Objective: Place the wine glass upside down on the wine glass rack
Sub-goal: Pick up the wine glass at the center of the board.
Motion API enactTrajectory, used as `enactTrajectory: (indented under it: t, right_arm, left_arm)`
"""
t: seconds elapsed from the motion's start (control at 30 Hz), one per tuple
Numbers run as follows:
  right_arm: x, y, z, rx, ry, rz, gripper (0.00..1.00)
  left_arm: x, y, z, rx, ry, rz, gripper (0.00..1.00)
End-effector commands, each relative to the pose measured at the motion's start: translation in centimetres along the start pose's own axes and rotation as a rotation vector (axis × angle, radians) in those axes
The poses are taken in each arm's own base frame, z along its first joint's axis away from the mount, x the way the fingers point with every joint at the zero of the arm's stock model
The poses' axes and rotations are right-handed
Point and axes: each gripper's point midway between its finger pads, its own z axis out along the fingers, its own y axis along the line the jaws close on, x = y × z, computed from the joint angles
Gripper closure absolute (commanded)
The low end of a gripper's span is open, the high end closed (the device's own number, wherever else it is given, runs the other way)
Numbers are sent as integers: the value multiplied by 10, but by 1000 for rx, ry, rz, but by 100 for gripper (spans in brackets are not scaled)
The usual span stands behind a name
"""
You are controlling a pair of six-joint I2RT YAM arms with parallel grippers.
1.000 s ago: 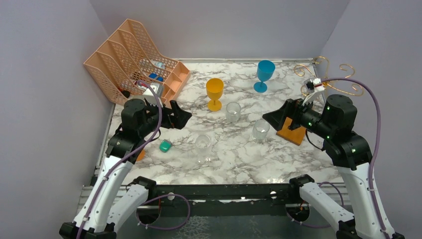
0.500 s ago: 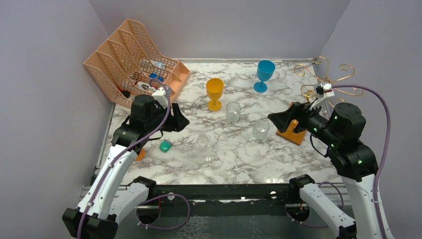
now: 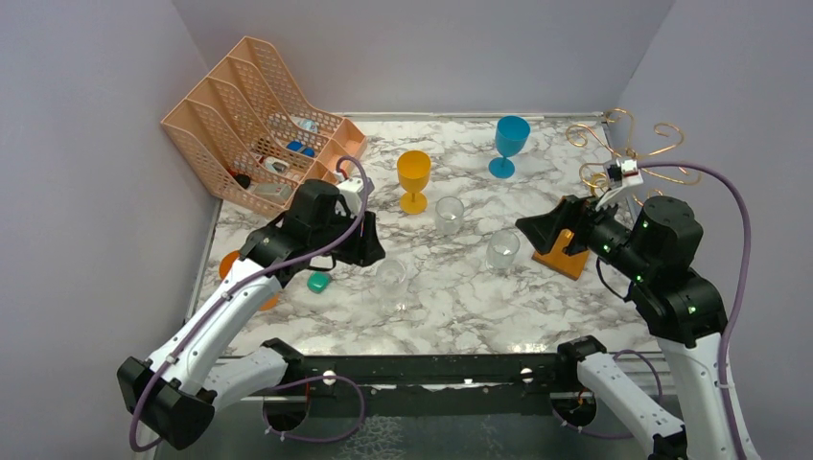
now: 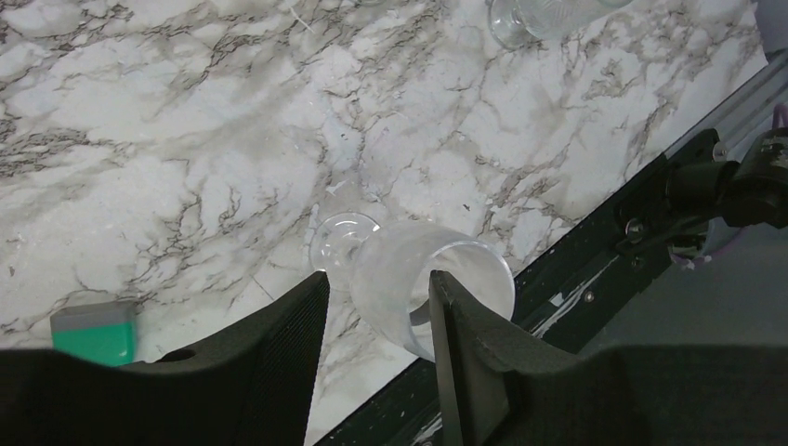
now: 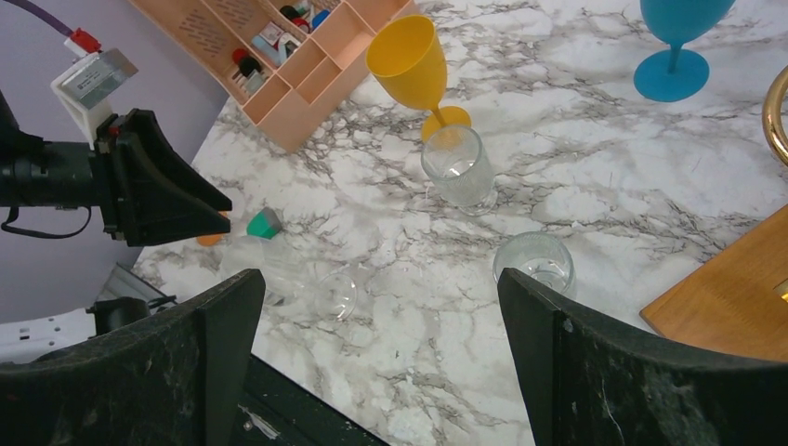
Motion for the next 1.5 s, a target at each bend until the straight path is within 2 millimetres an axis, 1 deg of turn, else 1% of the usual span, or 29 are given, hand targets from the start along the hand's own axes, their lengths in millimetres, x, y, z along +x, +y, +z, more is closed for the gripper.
enactTrajectory:
  t: [0.0,0.13,0.3,0.63,0.73,0.83,1.03,1.1,1.2,1.37,1.47]
  right_arm:
    - [0,-4,2,26,4,-1,2]
    - [1,-4,3,21,14,-3,2]
    - [4,-7,4,32,24,-5,2]
    - [9,-9,7,36,42,-3,2]
    - [11,-10,8,34,48,-2,2]
    - [11,-8,7,27,46,-1,2]
    - [8,-11,5,48,36,-3,3]
    - [7,-12,5,54,34,-3,3]
    - [8,-11,4,51,34,-2,3]
    - [7,-12,4,57,30,2,3]
    - [3,-11,2,57,11,-7,3]
  left_arm:
    - [-5,-9,-5,-30,12,71,52]
    - [4,-11,0,-49,65,127,52]
    - [16,-22,5,-4,114,171,52]
    - [27,-7,12,-98,162,205,52]
    - [30,-5,13,-111,173,215,54]
    - [33,-2,15,-127,181,220,61]
    - [31,-1,12,-145,171,225,79]
    - [28,-1,11,-152,159,224,86]
    - [23,0,7,-165,135,225,100]
    - [16,0,1,-178,101,226,100]
    - [9,1,-3,-194,69,224,100]
